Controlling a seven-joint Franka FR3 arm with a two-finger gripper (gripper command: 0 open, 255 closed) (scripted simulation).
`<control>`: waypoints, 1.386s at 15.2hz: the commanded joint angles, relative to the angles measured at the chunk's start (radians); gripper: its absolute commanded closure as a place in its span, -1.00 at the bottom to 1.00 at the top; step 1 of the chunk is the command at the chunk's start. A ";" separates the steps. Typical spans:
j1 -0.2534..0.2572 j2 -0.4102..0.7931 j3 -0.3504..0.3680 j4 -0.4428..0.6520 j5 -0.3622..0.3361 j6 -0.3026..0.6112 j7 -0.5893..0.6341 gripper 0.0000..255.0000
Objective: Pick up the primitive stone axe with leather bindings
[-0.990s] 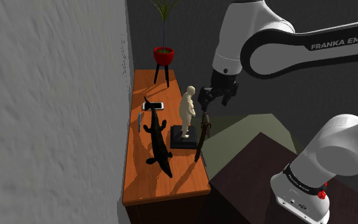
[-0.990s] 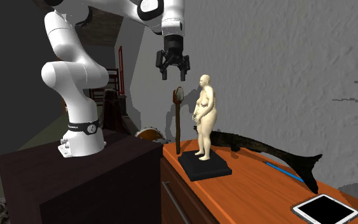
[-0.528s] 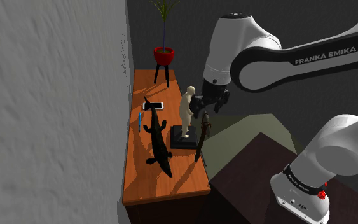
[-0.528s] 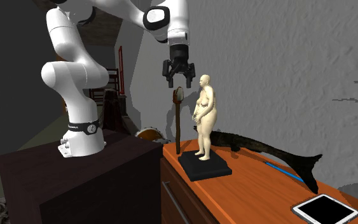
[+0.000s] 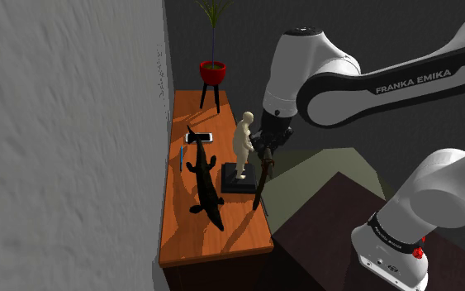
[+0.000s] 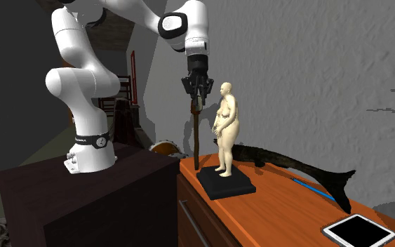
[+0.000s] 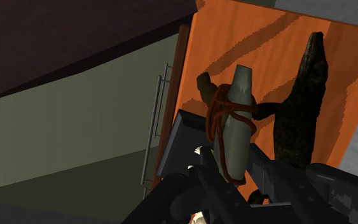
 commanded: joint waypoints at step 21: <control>0.001 -0.062 -0.039 0.154 -0.001 -0.215 -0.020 1.00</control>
